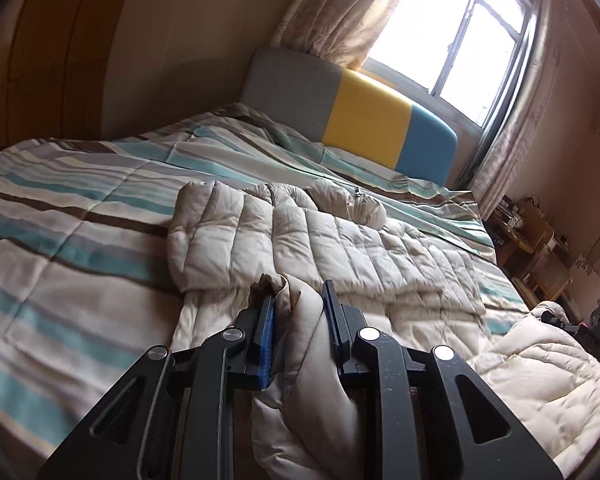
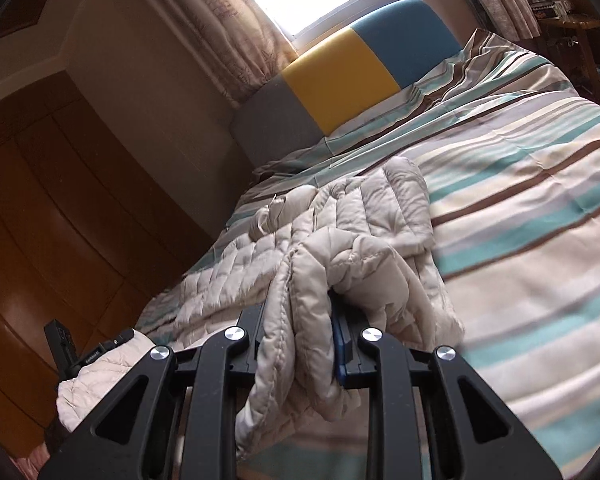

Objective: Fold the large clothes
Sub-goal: 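Lift the held hem and fold it over toward the jacket collar with both tools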

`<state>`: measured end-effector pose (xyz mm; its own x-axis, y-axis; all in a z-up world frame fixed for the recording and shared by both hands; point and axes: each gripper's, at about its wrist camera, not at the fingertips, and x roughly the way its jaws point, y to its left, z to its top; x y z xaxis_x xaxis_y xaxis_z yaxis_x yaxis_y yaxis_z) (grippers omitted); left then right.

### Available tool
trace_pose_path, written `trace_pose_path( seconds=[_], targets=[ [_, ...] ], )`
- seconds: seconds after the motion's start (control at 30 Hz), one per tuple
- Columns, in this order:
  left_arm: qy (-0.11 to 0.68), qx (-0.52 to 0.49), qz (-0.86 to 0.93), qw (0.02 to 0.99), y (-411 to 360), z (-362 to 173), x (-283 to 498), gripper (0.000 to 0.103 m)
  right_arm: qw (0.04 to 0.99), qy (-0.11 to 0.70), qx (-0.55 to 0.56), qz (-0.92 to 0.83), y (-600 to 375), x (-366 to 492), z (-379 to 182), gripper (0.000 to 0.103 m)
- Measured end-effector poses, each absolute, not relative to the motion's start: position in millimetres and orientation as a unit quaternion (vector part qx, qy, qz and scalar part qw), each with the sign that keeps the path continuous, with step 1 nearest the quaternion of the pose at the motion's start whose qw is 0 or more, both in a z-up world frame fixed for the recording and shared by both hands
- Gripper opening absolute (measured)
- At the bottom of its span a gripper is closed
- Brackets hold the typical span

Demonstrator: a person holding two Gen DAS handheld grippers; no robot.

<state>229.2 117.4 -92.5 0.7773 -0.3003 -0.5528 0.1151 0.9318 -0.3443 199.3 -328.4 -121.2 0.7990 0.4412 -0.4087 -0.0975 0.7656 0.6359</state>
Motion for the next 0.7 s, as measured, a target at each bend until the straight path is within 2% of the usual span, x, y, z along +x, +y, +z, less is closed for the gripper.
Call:
trace_pose_path(
  seconds=[0.47,0.6,0.67,0.7],
  targets=[
    [0.353,-0.151,-0.101,0.918,104,-110,327,0.022,0.88,0.33,0.317,0.128,-331,310,-149,0.022],
    [0.366,-0.169,-0.099,0.91,109,-117,343,0.026,0.871,0.329,0.343,0.122,-335,324,-164,0.029],
    [0.371,-0.188,-0.097,0.904,115,-120,348,0.032,0.871,0.324,0.351,0.115,-338,327,-168,0.037],
    [0.371,-0.198,-0.095,0.902,119,-121,350,0.035,0.872,0.318,0.356,0.111,-339,328,-169,0.044]
  ],
)
